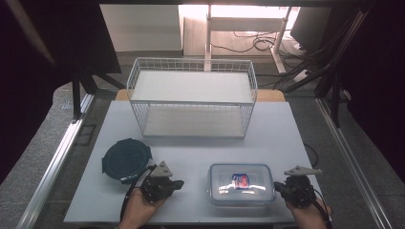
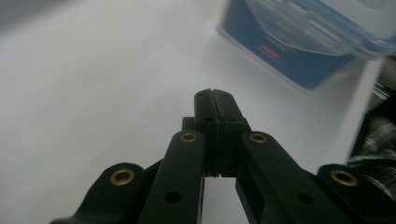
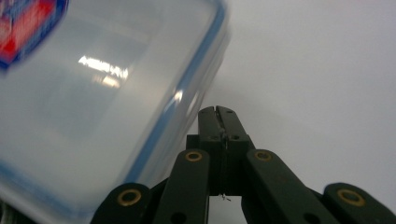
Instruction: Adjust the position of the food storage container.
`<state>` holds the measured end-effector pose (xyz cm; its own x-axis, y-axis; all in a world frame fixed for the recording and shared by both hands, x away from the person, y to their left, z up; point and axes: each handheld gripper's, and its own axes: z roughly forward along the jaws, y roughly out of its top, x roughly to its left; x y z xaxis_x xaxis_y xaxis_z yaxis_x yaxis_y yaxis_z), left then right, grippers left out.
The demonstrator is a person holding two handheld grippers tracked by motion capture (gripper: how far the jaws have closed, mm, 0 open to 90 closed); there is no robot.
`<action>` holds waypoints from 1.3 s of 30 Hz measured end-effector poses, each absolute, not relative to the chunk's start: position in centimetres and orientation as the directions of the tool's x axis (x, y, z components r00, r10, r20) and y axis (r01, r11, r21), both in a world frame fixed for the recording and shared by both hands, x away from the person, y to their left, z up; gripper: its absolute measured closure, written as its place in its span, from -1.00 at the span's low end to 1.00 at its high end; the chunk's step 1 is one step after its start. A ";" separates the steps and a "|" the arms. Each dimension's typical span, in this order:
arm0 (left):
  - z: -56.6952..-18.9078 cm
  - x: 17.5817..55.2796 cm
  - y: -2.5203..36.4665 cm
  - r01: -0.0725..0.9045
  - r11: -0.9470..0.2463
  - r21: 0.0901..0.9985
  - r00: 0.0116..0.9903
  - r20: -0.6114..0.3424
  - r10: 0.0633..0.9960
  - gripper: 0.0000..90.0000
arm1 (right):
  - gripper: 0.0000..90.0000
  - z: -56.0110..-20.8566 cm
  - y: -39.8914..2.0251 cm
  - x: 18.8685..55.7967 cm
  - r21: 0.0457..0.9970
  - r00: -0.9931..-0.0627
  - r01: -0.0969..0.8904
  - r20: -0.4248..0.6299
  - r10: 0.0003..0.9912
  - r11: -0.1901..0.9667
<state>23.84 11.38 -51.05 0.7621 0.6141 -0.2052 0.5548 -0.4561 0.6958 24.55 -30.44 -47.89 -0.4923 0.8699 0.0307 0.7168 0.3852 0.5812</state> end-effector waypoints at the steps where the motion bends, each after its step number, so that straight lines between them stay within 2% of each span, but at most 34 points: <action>1: -51.1 23.7 11.0 0.552 -0.462 0.693 0.769 -0.210 0.604 1.00 | 0.98 -48.1 -30.4 24.2 0.568 -0.502 0.724 0.043 0.864 0.392; 4: -51.3 23.2 10.2 0.545 -0.476 0.690 0.784 -0.219 0.580 1.00 | 0.99 -48.2 -29.9 23.5 0.563 -0.504 0.720 0.025 0.863 0.405; 7: -51.4 23.0 9.8 0.550 -0.475 0.687 0.788 -0.239 0.567 1.00 | 0.99 -48.2 -29.6 23.9 0.578 -0.519 0.721 0.086 0.850 0.382; 11: -51.7 23.0 9.8 0.569 -0.471 0.674 0.782 -0.268 0.562 0.99 | 0.98 -48.4 -28.1 24.3 0.591 -0.549 0.705 0.105 0.829 0.392; 16: -51.7 23.3 10.6 0.593 -0.450 0.667 0.756 -0.269 0.597 0.99 | 0.99 -48.7 -25.7 25.9 0.599 -0.584 0.690 0.128 0.801 0.408; 26: -51.8 24.7 14.6 0.662 -0.399 0.635 0.663 -0.247 0.707 1.00 | 0.99 -48.8 -20.7 28.9 0.590 -0.656 0.647 0.108 0.747 0.483; 31: -52.0 25.1 16.4 0.688 -0.364 0.629 0.636 -0.280 0.719 1.00 | 0.99 -48.9 -19.1 29.2 0.592 -0.686 0.626 0.110 0.719 0.507; 39: -52.1 25.2 16.7 0.689 -0.357 0.631 0.631 -0.280 0.724 1.00 | 0.99 -49.2 -18.9 29.1 0.621 -0.698 0.602 0.104 0.708 0.502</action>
<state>25.21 16.68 -52.06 0.6308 0.7237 -0.2800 0.6892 -0.3566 0.6308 29.15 -18.94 -49.15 -0.6983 0.7082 0.1041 0.6019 0.5021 0.6210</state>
